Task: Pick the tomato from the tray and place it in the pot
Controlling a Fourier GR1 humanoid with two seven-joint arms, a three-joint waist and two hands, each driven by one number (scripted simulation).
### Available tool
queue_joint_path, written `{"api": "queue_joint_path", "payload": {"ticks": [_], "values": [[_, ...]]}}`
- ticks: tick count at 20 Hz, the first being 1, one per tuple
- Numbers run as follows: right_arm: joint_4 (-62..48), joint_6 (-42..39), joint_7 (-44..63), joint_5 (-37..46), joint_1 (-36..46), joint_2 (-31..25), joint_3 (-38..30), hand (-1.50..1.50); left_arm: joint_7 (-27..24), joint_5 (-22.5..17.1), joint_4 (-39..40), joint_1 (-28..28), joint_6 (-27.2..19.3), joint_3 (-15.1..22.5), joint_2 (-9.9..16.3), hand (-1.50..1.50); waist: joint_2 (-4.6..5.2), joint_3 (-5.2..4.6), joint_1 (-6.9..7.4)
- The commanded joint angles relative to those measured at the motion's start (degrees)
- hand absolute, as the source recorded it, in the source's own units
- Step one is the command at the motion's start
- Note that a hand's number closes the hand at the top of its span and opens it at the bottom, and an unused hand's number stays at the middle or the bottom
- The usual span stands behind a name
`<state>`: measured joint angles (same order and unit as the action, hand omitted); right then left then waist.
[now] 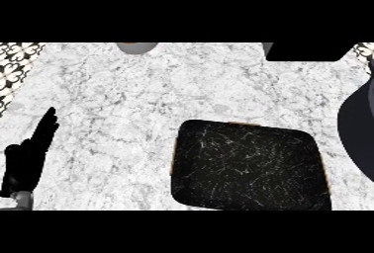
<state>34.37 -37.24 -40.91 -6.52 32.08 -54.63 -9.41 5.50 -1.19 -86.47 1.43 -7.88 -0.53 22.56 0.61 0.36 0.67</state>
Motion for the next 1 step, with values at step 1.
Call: {"api": "queue_joint_path", "payload": {"ticks": [1], "values": [[-2.6, -18.0, -9.4, -3.9, -2.3, -3.3, -1.2, -1.50, 1.3, 0.3, -0.7, -1.0, 0.2, -0.4, 1.1, 0.00, 0.01, 0.17, -0.40]]}}
